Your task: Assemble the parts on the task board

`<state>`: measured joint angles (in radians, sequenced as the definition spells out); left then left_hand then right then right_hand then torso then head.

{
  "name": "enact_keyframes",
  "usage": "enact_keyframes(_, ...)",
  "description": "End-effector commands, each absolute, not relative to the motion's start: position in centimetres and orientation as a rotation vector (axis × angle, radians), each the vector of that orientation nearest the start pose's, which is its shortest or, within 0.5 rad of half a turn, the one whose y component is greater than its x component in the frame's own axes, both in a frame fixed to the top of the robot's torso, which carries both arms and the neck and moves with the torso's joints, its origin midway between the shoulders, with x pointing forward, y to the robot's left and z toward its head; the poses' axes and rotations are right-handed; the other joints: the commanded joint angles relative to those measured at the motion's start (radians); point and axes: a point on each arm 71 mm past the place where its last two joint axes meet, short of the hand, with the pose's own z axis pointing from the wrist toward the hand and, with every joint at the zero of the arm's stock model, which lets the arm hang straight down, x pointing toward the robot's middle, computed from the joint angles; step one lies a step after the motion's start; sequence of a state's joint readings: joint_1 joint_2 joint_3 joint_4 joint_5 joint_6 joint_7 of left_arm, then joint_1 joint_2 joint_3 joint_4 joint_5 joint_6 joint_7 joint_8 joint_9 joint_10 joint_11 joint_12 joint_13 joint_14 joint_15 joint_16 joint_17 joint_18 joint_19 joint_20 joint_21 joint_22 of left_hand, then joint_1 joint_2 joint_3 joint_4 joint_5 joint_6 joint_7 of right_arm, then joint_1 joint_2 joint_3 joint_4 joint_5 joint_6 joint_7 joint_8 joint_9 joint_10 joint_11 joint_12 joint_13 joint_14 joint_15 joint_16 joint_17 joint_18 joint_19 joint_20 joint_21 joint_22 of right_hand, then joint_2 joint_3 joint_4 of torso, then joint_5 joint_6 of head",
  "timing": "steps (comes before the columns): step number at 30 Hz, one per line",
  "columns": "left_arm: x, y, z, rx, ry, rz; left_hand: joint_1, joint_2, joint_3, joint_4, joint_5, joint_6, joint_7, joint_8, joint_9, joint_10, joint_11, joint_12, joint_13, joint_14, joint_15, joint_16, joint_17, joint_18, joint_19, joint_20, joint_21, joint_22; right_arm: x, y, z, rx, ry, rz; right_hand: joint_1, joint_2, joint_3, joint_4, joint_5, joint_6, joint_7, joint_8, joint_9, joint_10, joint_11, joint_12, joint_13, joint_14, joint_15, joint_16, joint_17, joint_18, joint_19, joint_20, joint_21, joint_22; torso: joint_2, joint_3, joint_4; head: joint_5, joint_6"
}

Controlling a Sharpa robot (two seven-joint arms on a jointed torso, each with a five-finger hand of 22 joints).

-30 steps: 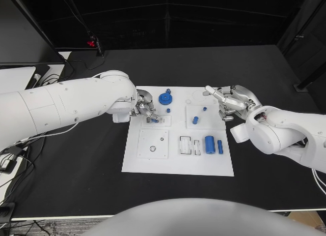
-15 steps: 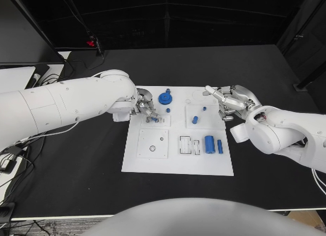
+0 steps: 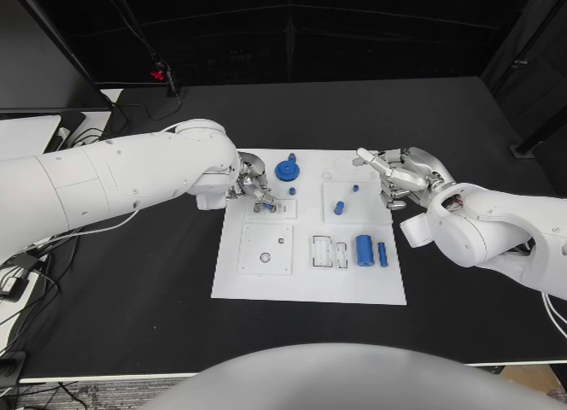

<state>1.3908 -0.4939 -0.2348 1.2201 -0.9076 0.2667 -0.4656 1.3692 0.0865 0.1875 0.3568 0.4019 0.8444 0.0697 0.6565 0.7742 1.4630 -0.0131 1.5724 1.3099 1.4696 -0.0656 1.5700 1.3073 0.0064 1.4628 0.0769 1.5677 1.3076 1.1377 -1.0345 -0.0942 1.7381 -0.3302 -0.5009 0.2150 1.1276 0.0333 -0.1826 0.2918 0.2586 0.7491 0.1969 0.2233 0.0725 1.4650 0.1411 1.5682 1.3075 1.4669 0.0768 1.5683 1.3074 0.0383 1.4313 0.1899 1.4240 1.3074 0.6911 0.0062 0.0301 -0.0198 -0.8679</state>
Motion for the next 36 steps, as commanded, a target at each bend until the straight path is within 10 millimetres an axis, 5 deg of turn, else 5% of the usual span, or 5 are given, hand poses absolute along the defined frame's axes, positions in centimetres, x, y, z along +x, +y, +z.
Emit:
enact_keyframes(1,52.34,12.47,-21.63,-0.005,2.484,-0.423,0.043,0.054,0.073,-0.063,0.006,0.032,-0.027,0.0,0.001,0.108,-0.002,-0.002,0.261,0.101,-0.001,0.001,0.263,-0.006,0.108,0.006,0.003,0.263,42.81,-24.31,-21.04,0.966,1.603,1.199,-0.001,0.006,-0.005,0.0,0.006,-0.008,0.023,0.006,0.0,0.106,0.004,0.003,0.263,0.104,0.007,0.002,0.263,0.009,-0.002,0.003,-0.005,0.2,0.0,-0.0003,0.0,0.0,-0.001)
enact_keyframes(31,52.27,12.56,-21.94,-0.026,2.53,-0.41,0.034,0.047,0.085,-0.065,0.003,0.031,-0.026,-0.006,0.007,0.108,-0.001,-0.002,0.261,0.101,-0.001,0.001,0.263,-0.006,0.108,0.009,0.003,0.263,42.8,-24.43,-21.13,1.01,1.596,1.199,-0.004,0.009,-0.007,0.0,0.009,-0.01,0.023,0.011,0.0,0.106,0.004,0.003,0.263,0.104,0.007,0.002,0.263,0.009,0.0,0.003,-0.004,0.2,0.0,-0.0009,0.0,-0.002,-0.003)
enact_keyframes(36,52.29,12.54,-21.98,-0.026,2.531,-0.408,-0.013,0.027,0.073,-0.061,-0.012,0.031,-0.02,-0.016,0.014,0.108,0.004,-0.002,0.261,0.101,0.002,0.001,0.263,-0.006,0.108,0.011,0.003,0.263,42.8,-24.48,-21.13,1.011,1.595,1.198,-0.004,0.009,-0.007,0.0,0.009,-0.01,0.023,0.011,0.0,0.106,0.004,0.003,0.263,0.104,0.007,0.002,0.263,0.009,0.0,0.003,-0.004,0.2,0.0,-0.0003,0.0003,-0.003,-0.003)
